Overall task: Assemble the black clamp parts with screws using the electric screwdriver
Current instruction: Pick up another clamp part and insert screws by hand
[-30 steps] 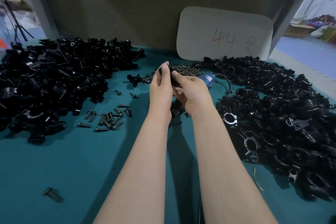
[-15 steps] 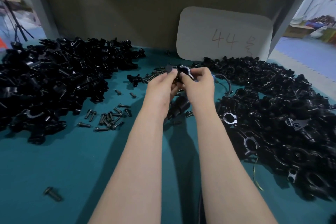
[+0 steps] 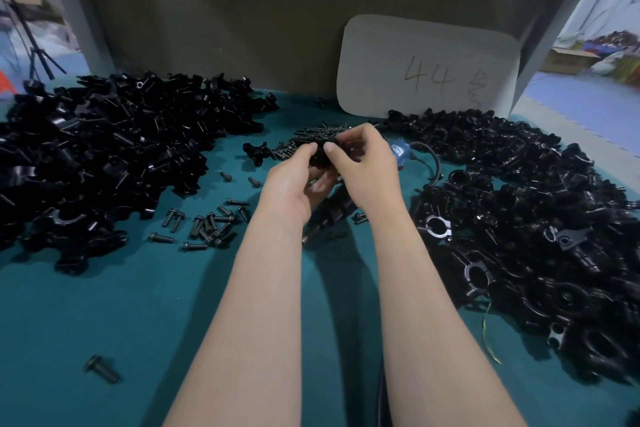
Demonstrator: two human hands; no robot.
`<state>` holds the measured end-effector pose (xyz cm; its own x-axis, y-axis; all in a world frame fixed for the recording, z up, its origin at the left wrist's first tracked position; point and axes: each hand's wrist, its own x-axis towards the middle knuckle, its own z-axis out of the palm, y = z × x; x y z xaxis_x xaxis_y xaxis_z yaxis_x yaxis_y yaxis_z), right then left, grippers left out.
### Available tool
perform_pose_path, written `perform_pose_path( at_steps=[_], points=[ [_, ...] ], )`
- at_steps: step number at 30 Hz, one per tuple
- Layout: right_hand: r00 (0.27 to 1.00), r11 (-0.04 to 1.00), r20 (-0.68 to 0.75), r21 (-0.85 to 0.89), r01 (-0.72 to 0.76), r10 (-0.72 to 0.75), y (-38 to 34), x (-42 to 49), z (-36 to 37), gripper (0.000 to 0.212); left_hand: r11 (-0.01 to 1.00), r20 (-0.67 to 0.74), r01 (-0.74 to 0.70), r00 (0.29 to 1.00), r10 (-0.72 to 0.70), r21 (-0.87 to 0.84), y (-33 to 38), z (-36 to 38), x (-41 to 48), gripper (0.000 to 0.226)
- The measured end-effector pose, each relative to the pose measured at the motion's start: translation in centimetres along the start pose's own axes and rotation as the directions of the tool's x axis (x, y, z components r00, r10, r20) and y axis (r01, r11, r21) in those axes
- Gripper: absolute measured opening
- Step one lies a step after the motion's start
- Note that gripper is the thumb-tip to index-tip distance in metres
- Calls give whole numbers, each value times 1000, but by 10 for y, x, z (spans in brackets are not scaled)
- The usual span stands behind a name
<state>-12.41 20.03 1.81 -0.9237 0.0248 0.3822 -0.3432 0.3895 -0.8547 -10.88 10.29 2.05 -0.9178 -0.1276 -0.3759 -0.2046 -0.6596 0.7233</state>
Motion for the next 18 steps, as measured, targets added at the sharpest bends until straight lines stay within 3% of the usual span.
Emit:
perform_pose_path(
  at_steps=[4,6,8,13,18],
  points=[
    [999,992,33,-126,-2,6,4,2,-1,24,996,-37,-89,995,89,9,-2,-2,4,4],
    [997,990,64,-138,-32,42,4,3,-2,37,991,-51,-131,990,132,5,-5,-1,5,2],
    [997,992,69,-121,-35,43,2,4,-4,37,986,-56,-168,984,167,-15,-7,1,5,4],
    [996,992,8,-83,92,-92,-4,1,-5,39,961,11,-183,982,189,-209,-2,2,3,3],
    [994,988,9,-103,113,-112,-7,-2,-1,45,961,69,-201,974,218,-189,-3,3,4,14]
  ],
)
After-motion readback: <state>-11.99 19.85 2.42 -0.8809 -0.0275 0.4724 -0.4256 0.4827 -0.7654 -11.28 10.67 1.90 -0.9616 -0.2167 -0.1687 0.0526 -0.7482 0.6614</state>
